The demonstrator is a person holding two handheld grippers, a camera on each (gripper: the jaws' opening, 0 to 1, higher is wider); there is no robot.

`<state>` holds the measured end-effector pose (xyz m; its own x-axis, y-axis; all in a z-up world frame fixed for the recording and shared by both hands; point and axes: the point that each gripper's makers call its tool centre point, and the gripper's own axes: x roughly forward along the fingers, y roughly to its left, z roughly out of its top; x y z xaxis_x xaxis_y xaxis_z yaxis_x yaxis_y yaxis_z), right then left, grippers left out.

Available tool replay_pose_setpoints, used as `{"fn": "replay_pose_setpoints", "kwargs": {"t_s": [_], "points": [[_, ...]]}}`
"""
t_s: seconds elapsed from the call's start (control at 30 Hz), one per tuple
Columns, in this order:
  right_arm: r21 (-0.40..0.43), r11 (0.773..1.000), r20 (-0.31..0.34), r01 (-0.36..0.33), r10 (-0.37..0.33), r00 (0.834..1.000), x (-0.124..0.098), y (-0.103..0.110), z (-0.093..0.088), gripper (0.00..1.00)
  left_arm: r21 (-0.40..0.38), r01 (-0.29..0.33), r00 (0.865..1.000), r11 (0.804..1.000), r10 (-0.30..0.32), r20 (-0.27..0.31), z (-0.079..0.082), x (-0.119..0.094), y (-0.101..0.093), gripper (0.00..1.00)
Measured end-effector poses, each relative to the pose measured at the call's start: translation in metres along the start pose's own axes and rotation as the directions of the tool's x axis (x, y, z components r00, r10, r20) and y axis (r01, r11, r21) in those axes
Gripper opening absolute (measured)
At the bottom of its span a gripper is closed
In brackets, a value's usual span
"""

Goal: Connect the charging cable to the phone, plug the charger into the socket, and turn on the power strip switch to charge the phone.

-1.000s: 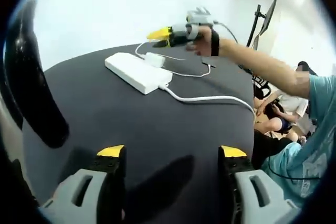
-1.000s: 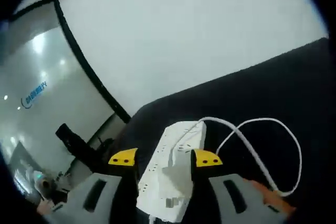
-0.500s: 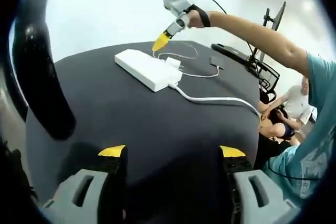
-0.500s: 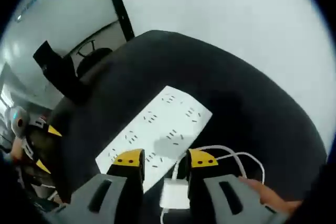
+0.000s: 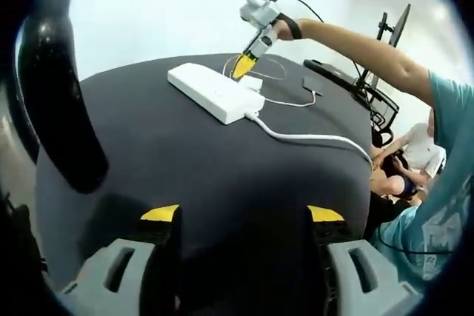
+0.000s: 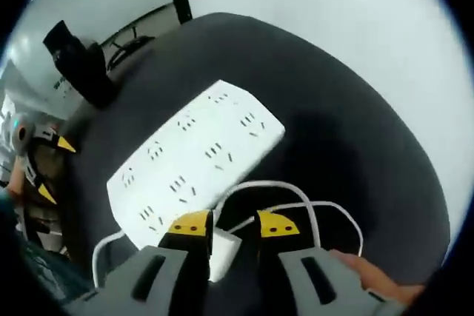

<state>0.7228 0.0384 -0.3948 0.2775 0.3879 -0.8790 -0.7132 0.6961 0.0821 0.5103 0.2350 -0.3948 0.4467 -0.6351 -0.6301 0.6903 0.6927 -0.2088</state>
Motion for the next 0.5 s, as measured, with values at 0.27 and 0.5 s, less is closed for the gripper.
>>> {"fn": "replay_pose_setpoints", "kwargs": {"t_s": [0.27,0.5], "points": [[-0.023,1.000,-0.117,0.008,-0.011,0.993,0.0073,-0.0025,-0.0063,0.15,-0.014,0.000,1.000,1.000,0.000,-0.008,-0.0018,0.0040,-0.0003,0.62],[-0.039,0.999,-0.293,0.003,-0.014,0.956,0.0057,-0.0015,-0.0116,0.14,-0.018,0.001,1.000,1.000,-0.001,-0.018,-0.0010,0.0084,-0.0011,0.62]]}}
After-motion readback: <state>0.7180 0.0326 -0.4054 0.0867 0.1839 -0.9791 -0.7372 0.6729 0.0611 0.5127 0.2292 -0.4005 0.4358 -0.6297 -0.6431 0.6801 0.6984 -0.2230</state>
